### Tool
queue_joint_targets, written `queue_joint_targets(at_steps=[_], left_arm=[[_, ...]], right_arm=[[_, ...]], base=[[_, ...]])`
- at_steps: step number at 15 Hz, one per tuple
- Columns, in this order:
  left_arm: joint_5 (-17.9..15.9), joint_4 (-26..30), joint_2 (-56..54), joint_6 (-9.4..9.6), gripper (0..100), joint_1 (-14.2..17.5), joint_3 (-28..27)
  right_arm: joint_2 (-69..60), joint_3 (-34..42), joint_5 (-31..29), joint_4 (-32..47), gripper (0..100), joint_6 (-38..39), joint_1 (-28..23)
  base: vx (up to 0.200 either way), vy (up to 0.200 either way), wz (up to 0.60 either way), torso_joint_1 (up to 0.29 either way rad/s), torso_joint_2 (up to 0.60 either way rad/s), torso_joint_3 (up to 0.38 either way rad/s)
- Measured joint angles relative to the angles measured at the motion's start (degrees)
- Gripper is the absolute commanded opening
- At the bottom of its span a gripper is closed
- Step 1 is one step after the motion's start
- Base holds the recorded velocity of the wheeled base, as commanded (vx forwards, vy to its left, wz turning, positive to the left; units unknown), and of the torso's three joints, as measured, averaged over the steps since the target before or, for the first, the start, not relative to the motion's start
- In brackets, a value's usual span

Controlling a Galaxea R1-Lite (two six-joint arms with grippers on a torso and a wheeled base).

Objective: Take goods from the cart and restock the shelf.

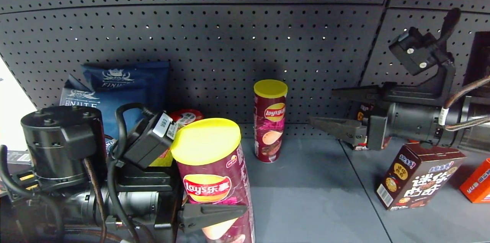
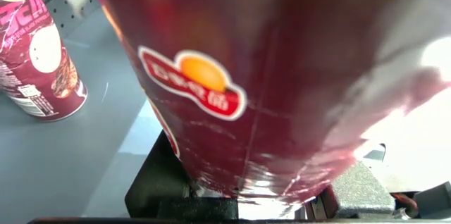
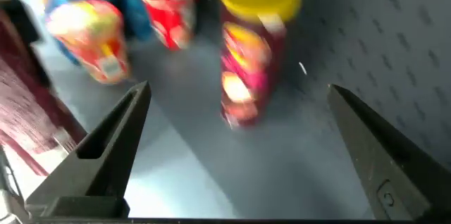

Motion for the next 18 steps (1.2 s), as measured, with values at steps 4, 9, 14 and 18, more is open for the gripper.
queue_joint_targets(at_steps=[4,9,14,18], left_arm=[[-0.02,0.02,-0.04,0.02,0,-0.05,0.3],[-0.21,-0.16,-0.65,0.0,0,-0.18,2.45],[-0.21,-0.18,-1.05,0.02,0,-0.13,2.79],[-0.21,-0.13,-1.0,0.02,0,-0.13,2.79]], right_arm=[[3.39,-1.45,6.46,-0.83,100,-2.05,-0.4],[8.02,-5.6,9.85,-0.48,100,-4.86,-1.84],[13.7,-8.51,12.13,-0.88,100,-6.62,-4.62],[17.26,-8.66,16.4,-3.05,100,-7.46,-6.06]], base=[[0.0,0.0,0.0,0.0,0.0,0.0],[0.0,0.0,0.0,0.0,0.0,0.0],[0.0,0.0,0.0,0.0,0.0,0.0],[0.0,0.0,0.0,0.0,0.0,0.0]])
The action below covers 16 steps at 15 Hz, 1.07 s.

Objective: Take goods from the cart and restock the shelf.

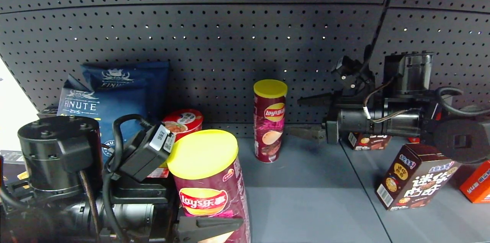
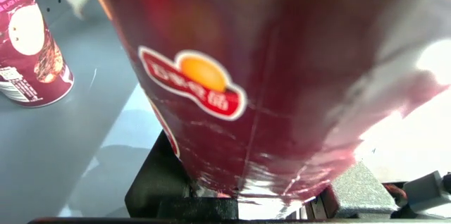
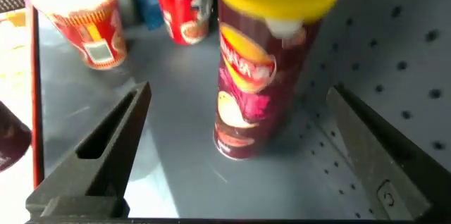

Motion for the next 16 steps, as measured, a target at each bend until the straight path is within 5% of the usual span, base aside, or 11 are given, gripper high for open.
queue_joint_targets(at_steps=[16], left_arm=[[0.05,0.22,0.06,-0.09,0,0.09,0.21]], right_arm=[[13.23,-6.39,4.4,-5.44,100,-0.01,-0.22]], base=[[0.0,0.0,0.0,0.0,0.0,0.0]])
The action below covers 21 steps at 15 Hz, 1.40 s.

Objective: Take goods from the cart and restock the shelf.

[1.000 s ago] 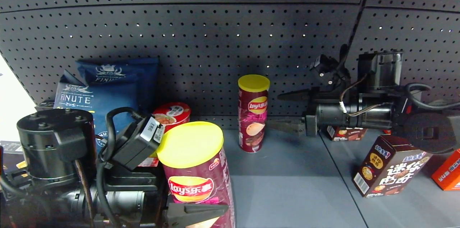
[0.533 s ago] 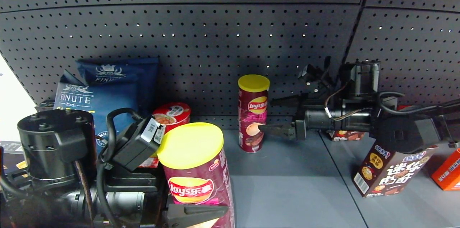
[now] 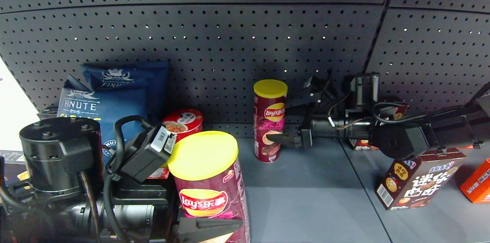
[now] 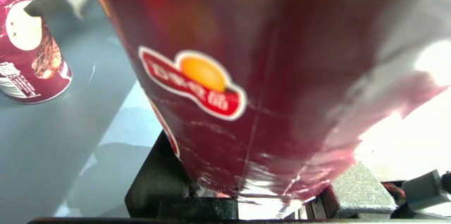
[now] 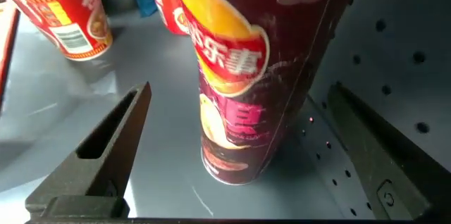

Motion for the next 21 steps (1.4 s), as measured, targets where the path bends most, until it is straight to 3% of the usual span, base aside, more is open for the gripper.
queue_joint_targets(at_steps=[17,18,21], left_arm=[[0.13,-0.2,-0.06,-0.06,0,0.22,1.46],[0.13,-0.17,-0.09,-0.05,0,0.41,1.5],[0.11,-0.16,-0.11,-0.02,0,0.88,1.69]], right_arm=[[9.53,-4.79,0.61,-2.23,100,0.26,1.21],[9.95,-5.16,0.79,-2.26,0,0.3,1.44],[10.36,-4.99,0.15,-2.26,0,0.28,2.1]], base=[[0.0,0.0,0.0,0.0,0.0,0.0],[0.0,0.0,0.0,0.0,0.0,0.0],[0.0,0.0,0.0,0.0,0.0,0.0]])
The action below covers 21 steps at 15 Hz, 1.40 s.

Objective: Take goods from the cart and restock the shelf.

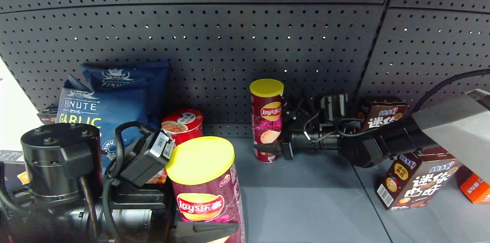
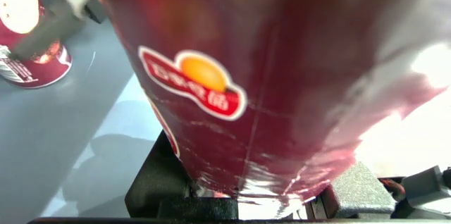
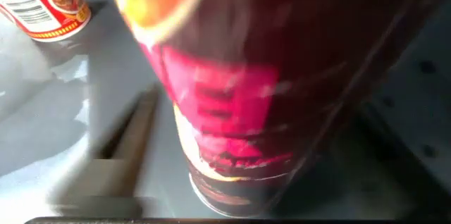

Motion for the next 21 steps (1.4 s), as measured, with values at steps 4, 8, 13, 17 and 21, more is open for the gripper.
queue_joint_targets(at_steps=[4,8,13,17,21], left_arm=[[-0.04,-0.09,-0.02,0.0,0,0.28,0.35],[-0.06,-0.11,-0.52,0.02,0,0.41,1.12],[-0.06,0.16,-0.76,0.02,0,0.39,1.26],[-0.04,0.1,-0.72,0.0,0,0.34,1.04],[0.0,0.13,-0.67,-0.04,0,0.37,0.94]], right_arm=[[-1.49,2.23,-0.2,-0.22,0,-0.05,0.28],[-5.36,7.72,-1.93,-1.15,0,0.0,0.44],[-12.12,14.99,-6.03,-0.99,0,0.49,2.4],[-19.5,23.15,-12.35,-3.5,0,5.69,6.51],[-24.64,30.95,-17.75,-12.95,0,10.4,10.83]], base=[[0.0,0.0,0.0,0.0,0.0,0.0],[0.0,0.0,0.0,0.0,0.0,0.0],[0.0,0.0,0.0,0.0,0.0,0.0],[0.0,0.0,0.0,0.0,0.0,0.0],[0.0,0.0,0.0,0.0,0.0,0.0]])
